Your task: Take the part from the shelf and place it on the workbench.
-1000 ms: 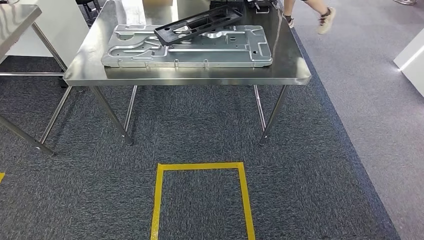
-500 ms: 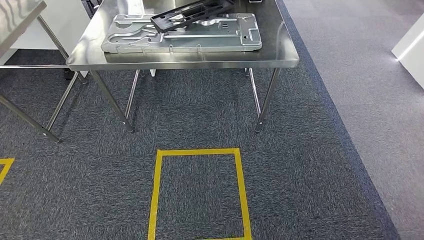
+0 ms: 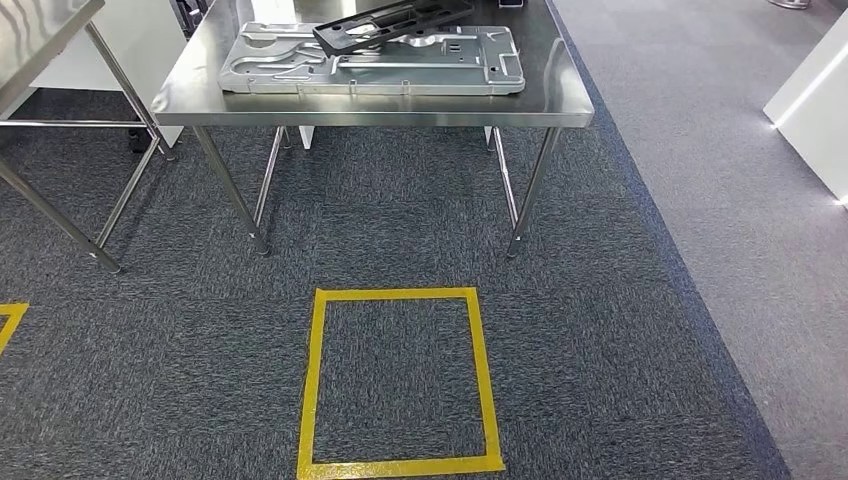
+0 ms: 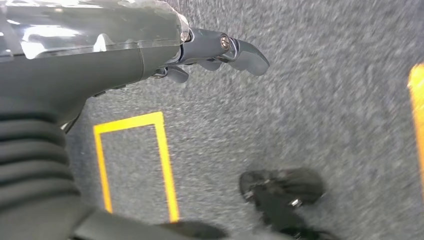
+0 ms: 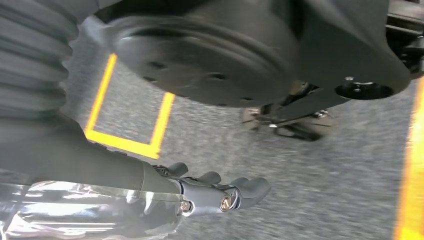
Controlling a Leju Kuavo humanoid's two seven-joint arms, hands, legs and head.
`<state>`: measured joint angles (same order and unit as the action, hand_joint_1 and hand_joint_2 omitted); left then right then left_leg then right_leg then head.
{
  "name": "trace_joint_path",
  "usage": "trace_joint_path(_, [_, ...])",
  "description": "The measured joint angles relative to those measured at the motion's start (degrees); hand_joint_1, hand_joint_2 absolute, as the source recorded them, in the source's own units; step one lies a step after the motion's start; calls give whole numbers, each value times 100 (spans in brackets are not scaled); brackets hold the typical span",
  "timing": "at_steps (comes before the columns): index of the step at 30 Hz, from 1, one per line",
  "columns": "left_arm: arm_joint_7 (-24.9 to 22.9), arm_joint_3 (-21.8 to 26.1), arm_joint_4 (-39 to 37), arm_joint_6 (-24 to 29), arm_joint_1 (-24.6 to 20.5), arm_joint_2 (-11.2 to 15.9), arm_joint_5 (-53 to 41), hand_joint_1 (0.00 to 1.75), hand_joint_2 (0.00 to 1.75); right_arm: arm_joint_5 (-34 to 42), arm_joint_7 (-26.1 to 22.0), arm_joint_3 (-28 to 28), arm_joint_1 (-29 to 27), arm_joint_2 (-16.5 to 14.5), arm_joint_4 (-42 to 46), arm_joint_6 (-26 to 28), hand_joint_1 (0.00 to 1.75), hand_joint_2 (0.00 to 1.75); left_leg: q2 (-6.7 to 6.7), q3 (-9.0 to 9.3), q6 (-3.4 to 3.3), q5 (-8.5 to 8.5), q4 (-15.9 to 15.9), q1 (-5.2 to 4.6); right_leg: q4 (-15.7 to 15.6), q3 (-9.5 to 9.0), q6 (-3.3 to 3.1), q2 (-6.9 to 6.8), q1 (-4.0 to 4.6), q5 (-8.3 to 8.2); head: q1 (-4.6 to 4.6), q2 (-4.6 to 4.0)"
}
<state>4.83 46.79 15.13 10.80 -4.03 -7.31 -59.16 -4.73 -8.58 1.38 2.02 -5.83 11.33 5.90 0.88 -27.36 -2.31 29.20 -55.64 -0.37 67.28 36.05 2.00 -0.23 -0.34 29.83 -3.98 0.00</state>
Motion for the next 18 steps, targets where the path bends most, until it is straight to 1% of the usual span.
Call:
trace_joint_path(1, [-10,-113,63,-26,-5,17,150,0,0,11,25,-10,-54,11,-2,-12,0,0,2,-17,15,0,-20,-9,-424,-270,-37,-1,12,-108,0,0])
trace_joint_path(2, [-21,-233,129,-53,-9,35,308,0,0,24,45,-19,-108,22,-3,-29,0,0,4,-31,35,2,-40,-18,-752,-463,-79,-3,26,-180,-1,0])
trace_joint_path(3, [-35,-354,188,-83,-8,51,467,0,0,38,63,-23,-158,34,-4,-50,0,0,7,-47,60,2,-56,-24,-945,-566,-115,-4,43,-200,-1,0])
trace_joint_path(4, [-50,-492,240,-116,0,68,639,0,0,53,81,-27,-207,46,-5,-69,0,0,10,-64,88,-1,-65,-27,-1006,-584,-148,-5,60,-180,-1,0])
trace_joint_path(5, [-65,-632,283,-148,13,86,822,0,0,67,103,-29,-251,57,-4,-84,0,0,12,-65,113,-4,-67,-27,-1022,-575,-179,-6,58,-192,-1,0])
trace_joint_path(6, [-80,-767,315,-179,37,108,1002,0,0,80,131,-30,-286,68,-1,-101,0,0,9,-68,141,13,-81,-24,-1047,-580,-210,-12,44,-206,0,0])
trace_joint_path(7, [-92,-896,338,-209,69,130,1175,0,0,92,158,-31,-316,79,9,-113,0,0,-4,-91,172,68,-143,-23,-1076,-589,-245,-19,28,-222,0,0])
trace_joint_path(8, [-106,-1014,351,-239,112,149,1343,0,0,102,185,-31,-337,91,30,-128,0,0,-19,-170,204,190,-321,-19,-1104,-592,-277,-28,11,-239,0,0])
trace_joint_path(9, [-122,-1136,358,-270,168,169,1511,0,0,113,209,-31,-350,101,67,-150,0,0,-34,-313,237,366,-624,-4,-1119,-589,-299,-37,7,-250,0,0])
trace_joint_path(11, [-155,-1373,359,-332,306,193,1832,0,0,138,254,-31,-352,121,174,-185,0,0,-46,-698,288,724,-1420,32,-1116,-566,-317,-39,12,-256,0,0])
trace_joint_path(12, [-169,-1482,355,-357,385,207,1980,0,0,152,272,-31,-346,130,237,-196,0,0,-46,-837,307,795,-1702,50,-1110,-561,-316,-38,12,-256,0,0])
trace_joint_path(13, [-180,-1588,342,-382,470,220,2119,0,0,162,288,-31,-337,139,306,-204,0,0,-46,-882,322,748,-1777,68,-1099,-559,-312,-38,9,-254,0,0])
trace_joint_path(14, [-192,-1694,323,-408,558,237,2259,0,0,173,309,-31,-322,148,388,-214,0,0,-45,-816,335,593,-1616,87,-1084,-560,-304,-35,4,-249,0,0])
trace_joint_path(15, [-205,-1803,297,-434,647,257,2409,0,0,183,328,-31,-300,158,483,-229,0,0,-44,-650,344,366,-1251,106,-1062,-561,-288,-29,-4,-239,0,0])
trace_joint_path(16, [-218,-1910,268,-462,732,274,2553,0,0,192,345,-31,-276,170,578,-249,0,0,-43,-459,345,187,-837,120,-1036,-557,-262,-22,-5,-226,0,0])
trace_joint_path(17, [-229,-2014,240,-487,807,290,2695,0,0,202,361,-32,-250,185,667,-267,0,0,-50,-310,323,59,-494,121,-1006,-547,-229,-15,1,-212,0,0])
trace_joint_path(18, [-236,-2065,226,-501,845,296,2768,0,0,207,365,-33,-236,192,713,-277,0,0,-52,-225,314,2,-306,123,-989,-541,-210,-11,4,-203,0,0])
